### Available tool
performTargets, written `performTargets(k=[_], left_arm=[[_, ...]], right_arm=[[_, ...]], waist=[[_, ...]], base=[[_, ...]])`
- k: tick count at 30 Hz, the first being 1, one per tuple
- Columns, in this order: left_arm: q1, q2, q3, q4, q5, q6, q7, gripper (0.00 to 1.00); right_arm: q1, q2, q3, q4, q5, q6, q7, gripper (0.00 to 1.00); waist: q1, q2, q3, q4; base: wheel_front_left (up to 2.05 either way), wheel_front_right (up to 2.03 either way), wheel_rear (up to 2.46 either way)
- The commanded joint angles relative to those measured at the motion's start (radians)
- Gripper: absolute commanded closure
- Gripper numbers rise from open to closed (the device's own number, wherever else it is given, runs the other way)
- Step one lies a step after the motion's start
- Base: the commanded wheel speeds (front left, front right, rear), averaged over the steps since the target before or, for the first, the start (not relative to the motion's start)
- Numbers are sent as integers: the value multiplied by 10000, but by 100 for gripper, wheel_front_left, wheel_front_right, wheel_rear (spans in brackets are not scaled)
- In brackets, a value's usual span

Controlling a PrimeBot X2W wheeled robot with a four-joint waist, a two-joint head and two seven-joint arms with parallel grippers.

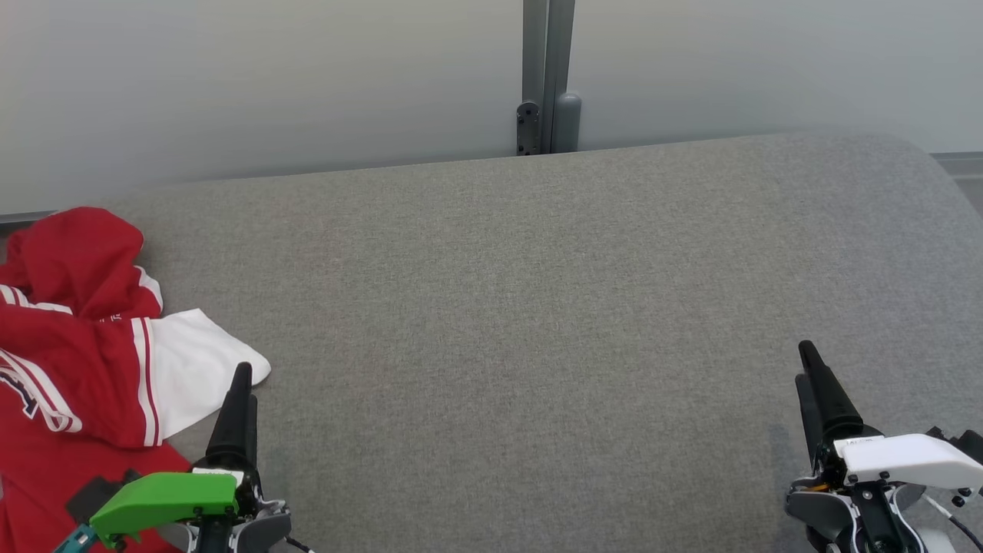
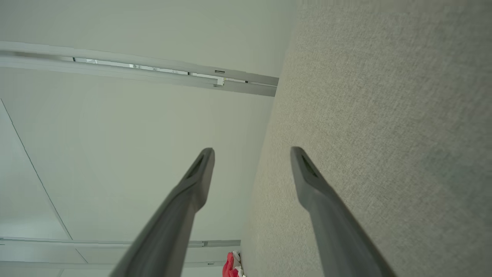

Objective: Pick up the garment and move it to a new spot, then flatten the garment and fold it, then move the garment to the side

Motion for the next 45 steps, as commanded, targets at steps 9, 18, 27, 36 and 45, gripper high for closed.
performTargets(k=[9,18,27,36,45], left_arm=[[-314,114,-175,113,2178,53,-436,0],[-364,77,-277,250,4370,96,-778,0],[-277,44,-173,404,5963,95,-1089,0],[-275,26,-142,488,7184,51,-1376,0],[-277,30,-186,609,8252,24,-1630,0]], right_arm=[[97,-286,135,-706,-2790,4,-455,0],[224,-477,318,-935,-4978,4,-802,0],[278,-571,380,-1009,-6482,5,-1117,0],[419,-601,363,-1087,-7655,6,-1398,0],[553,-611,358,-1249,-8736,6,-1658,0]], waist=[[0,0,-18,-7],[0,0,-7,-43],[0,0,-27,-119],[0,0,-43,-155],[0,0,-63,-192]], base=[[0,0,0],[0,0,0],[0,0,0],[0,0,0],[0,0,0]])
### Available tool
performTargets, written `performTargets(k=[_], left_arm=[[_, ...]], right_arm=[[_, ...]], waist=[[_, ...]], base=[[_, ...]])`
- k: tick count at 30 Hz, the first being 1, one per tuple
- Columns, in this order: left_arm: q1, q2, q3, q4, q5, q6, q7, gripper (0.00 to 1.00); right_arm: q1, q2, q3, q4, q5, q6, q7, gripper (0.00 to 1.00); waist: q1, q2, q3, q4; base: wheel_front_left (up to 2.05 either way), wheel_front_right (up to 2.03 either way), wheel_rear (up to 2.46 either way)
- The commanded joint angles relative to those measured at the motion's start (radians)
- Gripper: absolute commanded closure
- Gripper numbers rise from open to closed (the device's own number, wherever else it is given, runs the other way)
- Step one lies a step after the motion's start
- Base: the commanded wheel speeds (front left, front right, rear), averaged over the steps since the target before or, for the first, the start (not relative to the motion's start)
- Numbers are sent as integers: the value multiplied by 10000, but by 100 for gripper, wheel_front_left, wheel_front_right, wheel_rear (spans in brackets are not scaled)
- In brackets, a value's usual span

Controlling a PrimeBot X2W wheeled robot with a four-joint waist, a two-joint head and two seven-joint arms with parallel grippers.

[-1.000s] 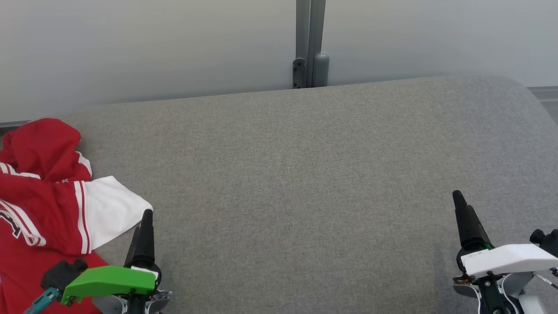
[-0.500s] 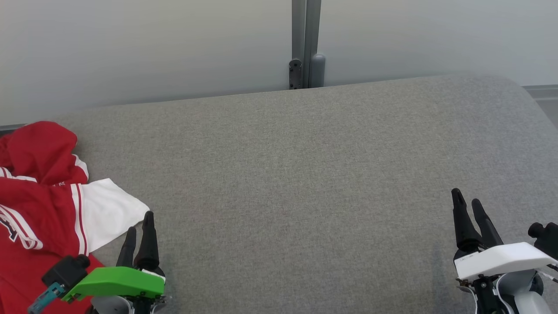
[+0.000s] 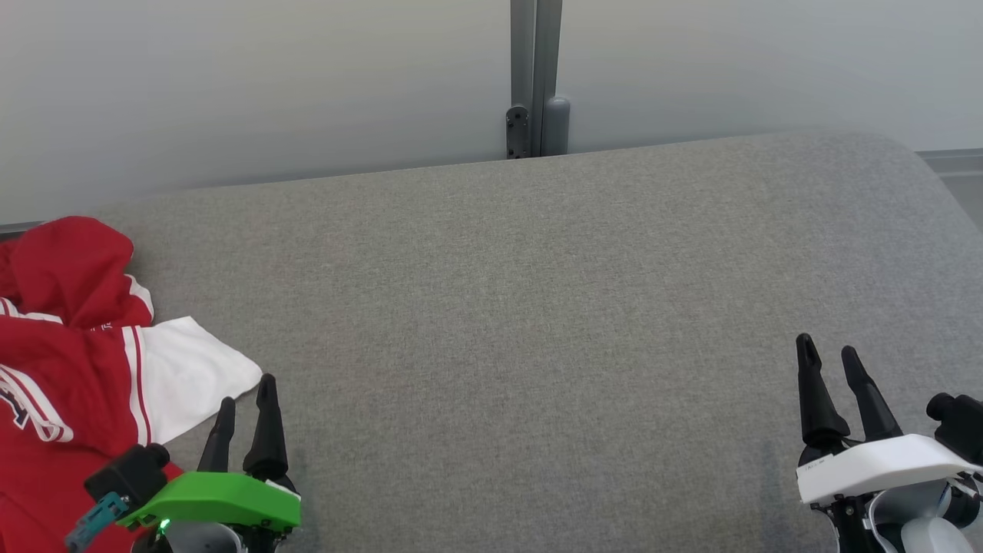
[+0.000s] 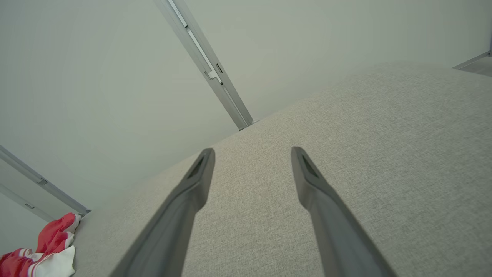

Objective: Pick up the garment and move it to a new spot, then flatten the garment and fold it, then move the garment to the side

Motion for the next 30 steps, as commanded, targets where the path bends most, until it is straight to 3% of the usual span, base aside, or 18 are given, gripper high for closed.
performTargets(k=[1,30], left_arm=[[-207,41,-14,-40,352,-42,-90,0],[-52,70,-294,195,3180,-68,-796,0]], right_arm=[[45,-89,-9,-175,-338,4,-100,0],[348,-208,-110,-622,-3108,4,-817,0]], waist=[[0,0,0,-8],[0,0,-63,102]], base=[[0,0,0],[0,0,0]])
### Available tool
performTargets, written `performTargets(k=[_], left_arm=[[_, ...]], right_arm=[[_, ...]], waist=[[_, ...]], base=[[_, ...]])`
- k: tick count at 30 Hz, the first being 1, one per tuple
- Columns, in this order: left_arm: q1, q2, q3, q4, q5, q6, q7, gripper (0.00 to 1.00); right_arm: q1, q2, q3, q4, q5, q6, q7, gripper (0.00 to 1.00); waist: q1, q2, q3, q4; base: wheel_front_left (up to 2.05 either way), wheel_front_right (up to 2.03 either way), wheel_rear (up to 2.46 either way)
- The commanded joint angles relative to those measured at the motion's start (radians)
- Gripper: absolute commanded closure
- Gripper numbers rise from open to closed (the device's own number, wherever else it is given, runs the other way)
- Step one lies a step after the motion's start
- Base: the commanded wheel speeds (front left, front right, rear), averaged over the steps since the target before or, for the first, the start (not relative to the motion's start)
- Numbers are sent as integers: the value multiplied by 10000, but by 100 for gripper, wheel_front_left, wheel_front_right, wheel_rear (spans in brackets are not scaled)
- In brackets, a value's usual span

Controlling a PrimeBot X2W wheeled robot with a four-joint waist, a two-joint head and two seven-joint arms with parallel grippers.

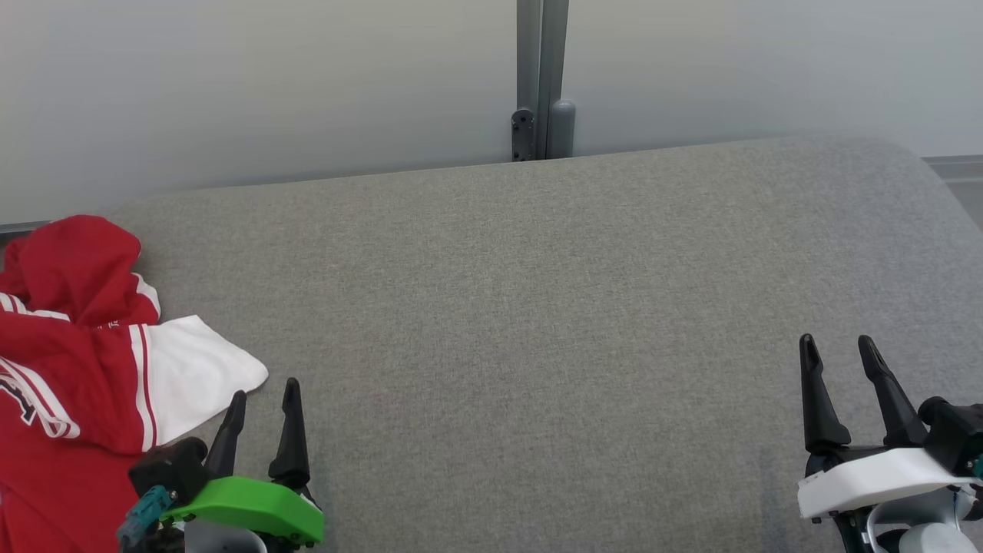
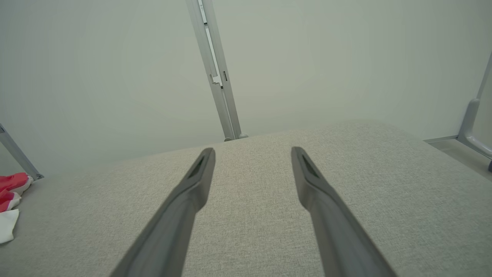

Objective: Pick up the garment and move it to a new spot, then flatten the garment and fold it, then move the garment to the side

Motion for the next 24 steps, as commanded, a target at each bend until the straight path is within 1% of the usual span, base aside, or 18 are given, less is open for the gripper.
performTargets(k=[1,15,24], left_arm=[[-43,63,-27,-27,243,-32,-102,0],[251,74,-105,-138,1365,-37,-383,0],[295,80,-82,-83,2024,-36,-534,0]], right_arm=[[42,-96,-21,-141,-253,4,-112,0],[23,-244,-303,-175,-1164,5,-392,0],[-5,-205,-381,-135,-1415,5,-551,0]], waist=[[0,0,-4,10],[0,0,-46,72],[0,0,-39,81]], base=[[0,0,0],[0,0,0],[0,0,0]])
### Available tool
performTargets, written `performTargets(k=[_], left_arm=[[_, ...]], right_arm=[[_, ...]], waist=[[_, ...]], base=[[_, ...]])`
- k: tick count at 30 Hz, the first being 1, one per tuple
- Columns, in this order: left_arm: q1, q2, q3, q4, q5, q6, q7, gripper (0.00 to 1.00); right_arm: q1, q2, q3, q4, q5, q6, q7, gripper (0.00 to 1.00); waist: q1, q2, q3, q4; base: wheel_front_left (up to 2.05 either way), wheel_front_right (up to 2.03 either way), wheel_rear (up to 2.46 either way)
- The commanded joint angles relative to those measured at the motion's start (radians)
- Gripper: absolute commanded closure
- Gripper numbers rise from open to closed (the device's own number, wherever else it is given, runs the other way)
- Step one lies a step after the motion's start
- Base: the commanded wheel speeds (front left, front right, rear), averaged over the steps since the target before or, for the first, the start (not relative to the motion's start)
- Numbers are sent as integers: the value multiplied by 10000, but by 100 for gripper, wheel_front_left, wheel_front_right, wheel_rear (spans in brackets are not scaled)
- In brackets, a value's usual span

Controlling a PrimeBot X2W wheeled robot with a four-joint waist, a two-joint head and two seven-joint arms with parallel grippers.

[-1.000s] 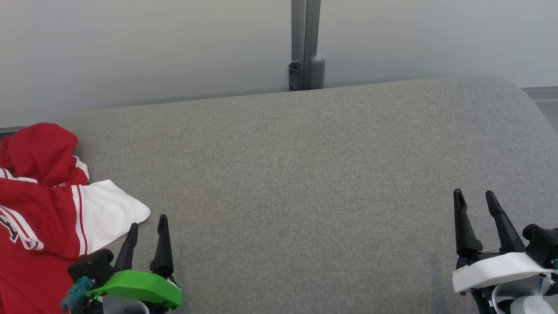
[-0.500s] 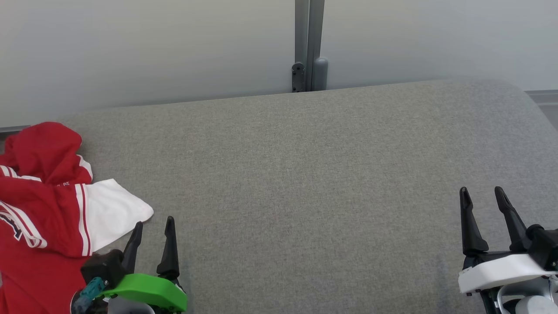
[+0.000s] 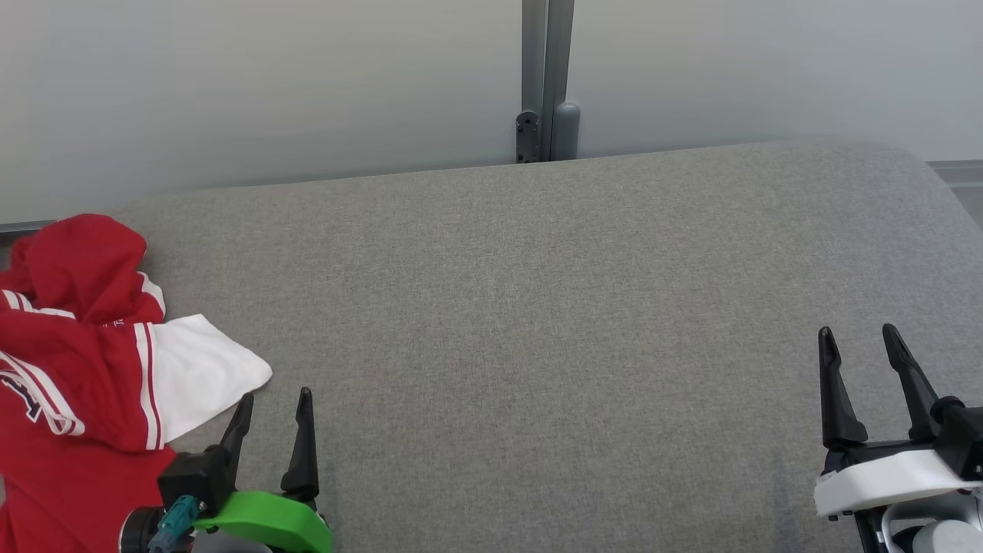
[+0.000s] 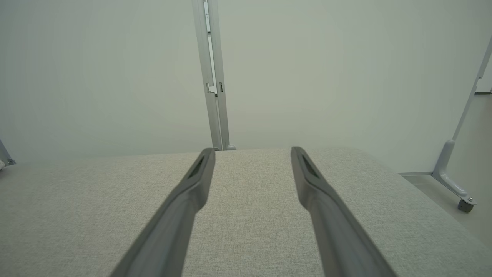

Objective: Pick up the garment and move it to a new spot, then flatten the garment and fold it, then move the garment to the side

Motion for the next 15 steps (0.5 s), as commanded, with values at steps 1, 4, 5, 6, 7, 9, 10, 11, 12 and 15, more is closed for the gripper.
performTargets(k=[1,4,5,6,7,9,10,11,12,15], left_arm=[[73,68,26,-2,220,-23,-65,0],[57,71,64,24,409,-24,-143,0],[48,71,71,29,446,-24,-156,0],[40,70,76,34,502,-25,-147,0],[38,72,87,36,572,-25,-175,0],[30,72,106,35,689,-25,-226,0],[21,73,117,30,730,-26,-230,0],[12,73,135,22,695,-24,-210,0],[5,73,146,12,687,-18,-210,0],[-25,73,196,22,681,-17,-210,0]], right_arm=[[-1,-13,-14,-18,-109,4,-83,0],[58,20,50,38,-148,4,-145,0],[70,17,66,40,-191,4,-155,0],[92,21,99,51,-227,4,-170,0],[115,27,131,49,-265,4,-179,0],[128,27,172,43,-337,4,-227,0],[116,31,197,39,-336,4,-225,0],[99,33,215,54,-280,4,-222,0],[90,28,243,72,-246,4,-222,0],[50,10,292,97,-162,4,-222,0]], waist=[[0,-1,-2,3],[0,-1,-4,15],[0,-1,-2,17],[0,-1,-5,19],[0,-1,-7,21],[0,-1,0,24],[0,-1,5,27],[0,-1,8,28],[0,-1,10,30],[0,-1,15,34]], base=[[0,0,0],[0,0,0],[0,0,0],[0,0,0],[0,0,0],[0,0,0],[0,0,0],[0,0,0],[0,0,0],[0,0,0]])
